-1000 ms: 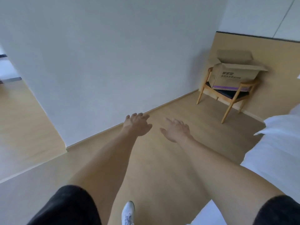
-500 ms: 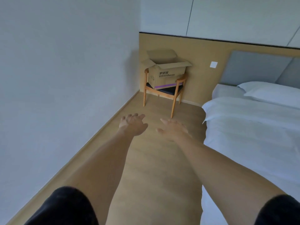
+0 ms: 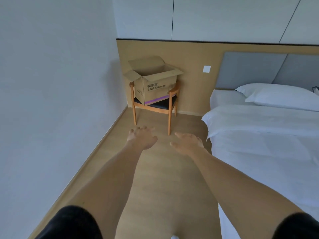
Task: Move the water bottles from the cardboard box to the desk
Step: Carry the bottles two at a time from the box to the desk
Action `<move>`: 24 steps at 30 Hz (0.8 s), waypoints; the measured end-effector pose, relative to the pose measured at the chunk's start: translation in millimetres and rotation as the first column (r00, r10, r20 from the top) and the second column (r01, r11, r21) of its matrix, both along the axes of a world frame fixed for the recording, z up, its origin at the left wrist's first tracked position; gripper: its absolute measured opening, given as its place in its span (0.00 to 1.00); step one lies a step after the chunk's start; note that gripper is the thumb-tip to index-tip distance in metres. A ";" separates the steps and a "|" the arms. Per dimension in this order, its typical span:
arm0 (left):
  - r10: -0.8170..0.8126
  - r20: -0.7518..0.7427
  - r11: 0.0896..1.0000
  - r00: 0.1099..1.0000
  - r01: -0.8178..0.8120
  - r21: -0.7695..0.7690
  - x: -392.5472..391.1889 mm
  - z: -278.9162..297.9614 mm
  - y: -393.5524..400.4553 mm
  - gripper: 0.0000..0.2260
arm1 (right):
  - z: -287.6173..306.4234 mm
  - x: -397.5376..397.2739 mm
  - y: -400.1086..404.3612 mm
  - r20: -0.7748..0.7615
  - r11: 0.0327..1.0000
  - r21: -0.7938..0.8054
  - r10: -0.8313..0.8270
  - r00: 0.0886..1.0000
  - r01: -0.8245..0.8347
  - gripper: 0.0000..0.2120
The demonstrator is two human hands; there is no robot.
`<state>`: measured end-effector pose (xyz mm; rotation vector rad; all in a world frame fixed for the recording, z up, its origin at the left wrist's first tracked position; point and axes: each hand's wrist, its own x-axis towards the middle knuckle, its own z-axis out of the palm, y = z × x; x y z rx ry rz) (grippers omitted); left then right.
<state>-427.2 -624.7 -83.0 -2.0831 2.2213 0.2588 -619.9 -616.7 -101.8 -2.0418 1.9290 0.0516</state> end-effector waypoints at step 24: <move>-0.123 -0.093 0.992 0.988 0.119 -0.049 -123.7 -15.6 -453.1 0.20 | 17.6 -120.2 -410.4 0.012 0.990 -0.104 -0.094 0.995 0.095 0.31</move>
